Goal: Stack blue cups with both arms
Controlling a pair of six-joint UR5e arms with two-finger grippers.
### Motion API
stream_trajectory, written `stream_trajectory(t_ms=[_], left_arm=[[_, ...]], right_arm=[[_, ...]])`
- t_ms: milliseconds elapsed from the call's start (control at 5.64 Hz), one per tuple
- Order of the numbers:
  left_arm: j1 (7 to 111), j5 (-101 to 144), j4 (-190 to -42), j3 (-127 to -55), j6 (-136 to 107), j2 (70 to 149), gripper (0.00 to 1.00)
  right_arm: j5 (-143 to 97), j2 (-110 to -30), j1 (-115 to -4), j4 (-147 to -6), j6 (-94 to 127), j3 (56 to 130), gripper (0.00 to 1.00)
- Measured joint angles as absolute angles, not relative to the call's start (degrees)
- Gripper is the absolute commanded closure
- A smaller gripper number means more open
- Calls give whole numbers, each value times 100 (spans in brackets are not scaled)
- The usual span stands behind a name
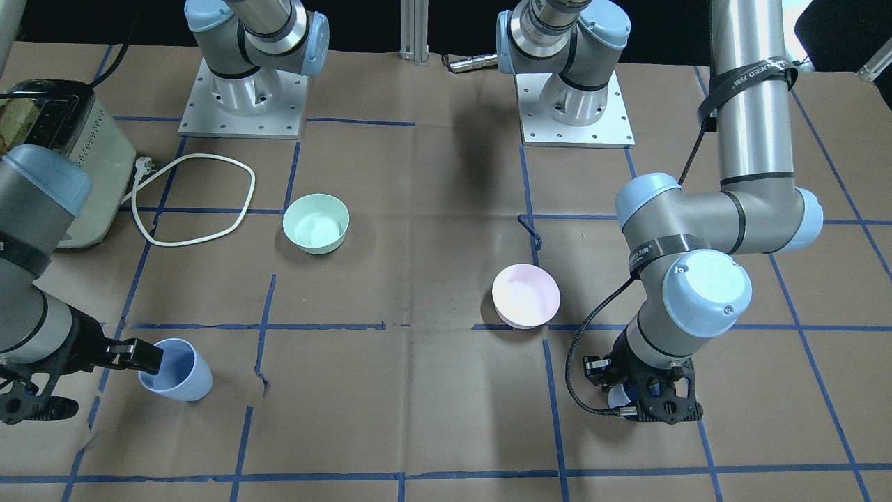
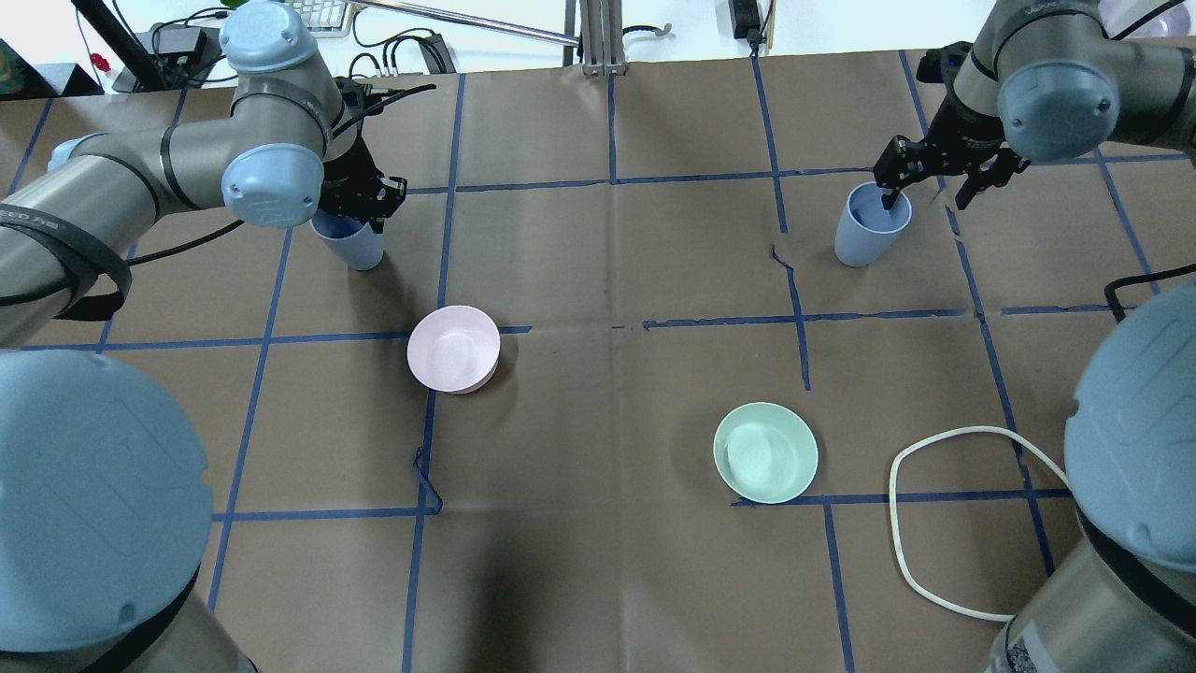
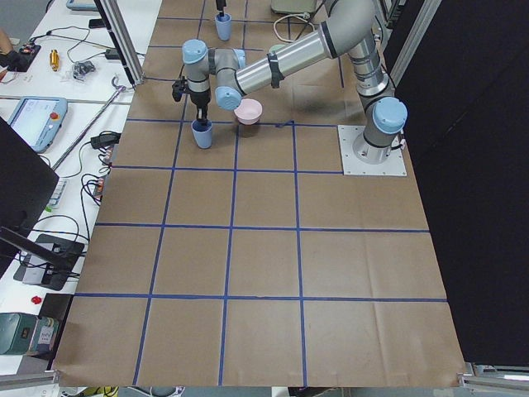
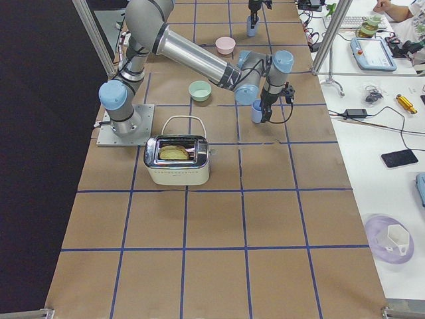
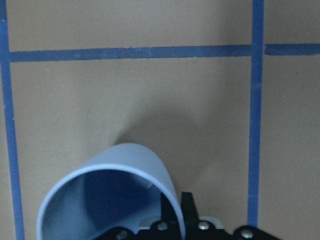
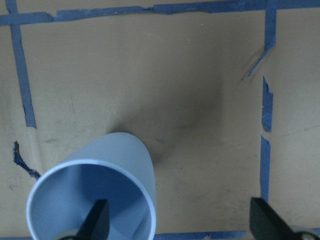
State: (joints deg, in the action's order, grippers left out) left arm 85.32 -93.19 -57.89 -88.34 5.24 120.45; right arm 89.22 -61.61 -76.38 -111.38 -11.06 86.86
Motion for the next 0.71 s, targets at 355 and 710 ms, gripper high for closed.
stream_trajectory(t_ms=[355,710], left_arm=[[8756,-9324,-5783,-8705,341,12015,93],[9644,-9325,-5785,-8195,-761,12220,92]], right_arm=[[8917,-6175,-7650,-11186,-1111,8914,97],[8913,-6178,-7654,-11271,-1124,8944,97]])
